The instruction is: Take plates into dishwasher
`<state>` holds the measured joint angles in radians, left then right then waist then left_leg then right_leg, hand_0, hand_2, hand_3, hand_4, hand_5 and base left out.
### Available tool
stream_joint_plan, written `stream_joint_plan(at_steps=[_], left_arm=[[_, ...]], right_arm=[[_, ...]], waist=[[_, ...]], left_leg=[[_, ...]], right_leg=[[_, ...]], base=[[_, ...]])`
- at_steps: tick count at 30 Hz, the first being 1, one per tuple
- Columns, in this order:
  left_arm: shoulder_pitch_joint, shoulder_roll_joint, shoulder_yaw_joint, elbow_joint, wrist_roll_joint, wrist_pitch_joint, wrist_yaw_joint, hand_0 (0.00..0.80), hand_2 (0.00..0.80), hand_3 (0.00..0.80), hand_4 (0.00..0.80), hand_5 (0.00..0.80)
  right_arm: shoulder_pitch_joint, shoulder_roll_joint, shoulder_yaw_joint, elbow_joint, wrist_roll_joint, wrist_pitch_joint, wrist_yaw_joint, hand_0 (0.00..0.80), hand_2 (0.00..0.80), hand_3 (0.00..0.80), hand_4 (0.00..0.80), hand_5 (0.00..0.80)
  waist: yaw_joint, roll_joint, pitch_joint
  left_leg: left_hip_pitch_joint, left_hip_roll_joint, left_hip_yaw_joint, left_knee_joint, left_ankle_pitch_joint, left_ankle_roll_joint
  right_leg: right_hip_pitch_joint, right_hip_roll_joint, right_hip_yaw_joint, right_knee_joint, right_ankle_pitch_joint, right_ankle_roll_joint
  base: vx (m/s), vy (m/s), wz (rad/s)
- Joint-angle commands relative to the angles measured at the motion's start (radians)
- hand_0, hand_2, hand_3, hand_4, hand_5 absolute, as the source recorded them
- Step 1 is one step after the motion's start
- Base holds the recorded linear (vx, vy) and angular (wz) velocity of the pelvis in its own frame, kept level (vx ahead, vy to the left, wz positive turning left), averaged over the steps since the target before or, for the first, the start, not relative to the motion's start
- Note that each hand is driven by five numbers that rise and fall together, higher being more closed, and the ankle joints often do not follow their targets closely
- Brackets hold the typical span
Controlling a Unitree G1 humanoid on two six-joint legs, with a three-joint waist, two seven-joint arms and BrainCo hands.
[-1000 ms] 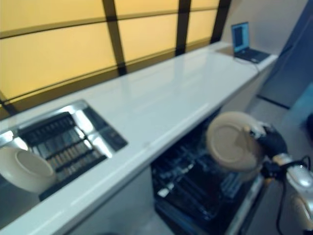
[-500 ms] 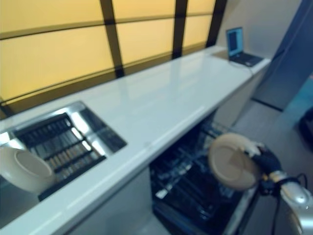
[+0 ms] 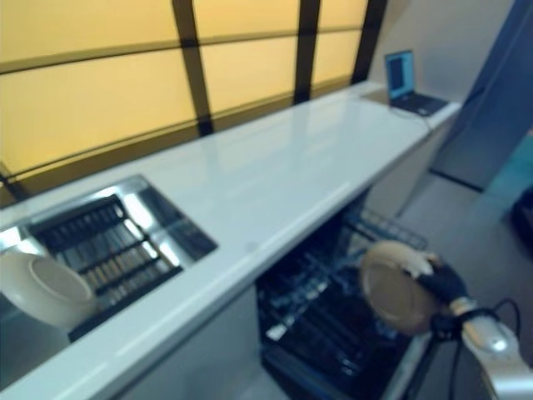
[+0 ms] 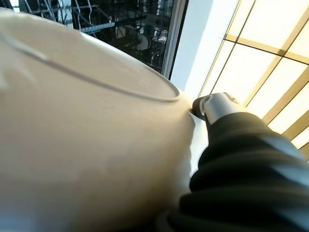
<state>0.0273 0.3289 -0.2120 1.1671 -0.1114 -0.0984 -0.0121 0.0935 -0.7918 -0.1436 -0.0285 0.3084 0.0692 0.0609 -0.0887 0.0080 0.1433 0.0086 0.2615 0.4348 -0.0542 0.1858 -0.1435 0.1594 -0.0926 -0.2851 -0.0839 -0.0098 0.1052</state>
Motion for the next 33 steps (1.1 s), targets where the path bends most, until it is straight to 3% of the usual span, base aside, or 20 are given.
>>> stream_joint_plan(at_steps=[1, 5, 33], left_arm=[[-0.05, 0.035, 0.039, -0.003, 0.013, -0.004, -0.001, 0.0, 0.0, 0.0, 0.0, 0.0], [-0.045, 0.026, 0.043, -0.008, 0.023, 0.0, -0.002, 0.0, 0.0, 0.0, 0.0, 0.0], [-0.041, 0.004, 0.032, -0.033, 0.064, 0.018, -0.01, 0.0, 0.0, 0.0, 0.0, 0.0]], right_arm=[[-0.077, -0.012, -0.028, -0.053, -0.076, -0.087, -0.059, 0.8, 0.8, 0.8, 0.8, 0.8], [-0.075, -0.01, -0.009, -0.104, -0.144, -0.079, -0.051, 0.8, 0.8, 0.8, 0.8, 0.8], [-0.1, 0.066, 0.159, -0.131, -0.193, -0.062, 0.064, 0.8, 0.8, 0.8, 0.8, 0.8]], waist=[[0.023, -0.03, 0.007], [0.025, -0.026, 0.008], [0.05, -0.018, 0.006]], left_leg=[[-0.088, 0.02, -0.004, -0.005, 0.025, -0.011], [-0.088, 0.02, -0.004, -0.005, 0.024, -0.011], [-0.078, 0.022, -0.013, -0.005, 0.026, -0.013]], right_leg=[[0.018, 0.008, 0.007, 0.059, -0.056, -0.032], [0.019, 0.007, 0.007, 0.06, -0.059, -0.032], [0.028, 0.004, -0.01, 0.058, -0.061, -0.032]], base=[[0.0, 0.0, 0.0], [0.0, 0.0, 0.0], [0.0, 0.0, 0.0]])
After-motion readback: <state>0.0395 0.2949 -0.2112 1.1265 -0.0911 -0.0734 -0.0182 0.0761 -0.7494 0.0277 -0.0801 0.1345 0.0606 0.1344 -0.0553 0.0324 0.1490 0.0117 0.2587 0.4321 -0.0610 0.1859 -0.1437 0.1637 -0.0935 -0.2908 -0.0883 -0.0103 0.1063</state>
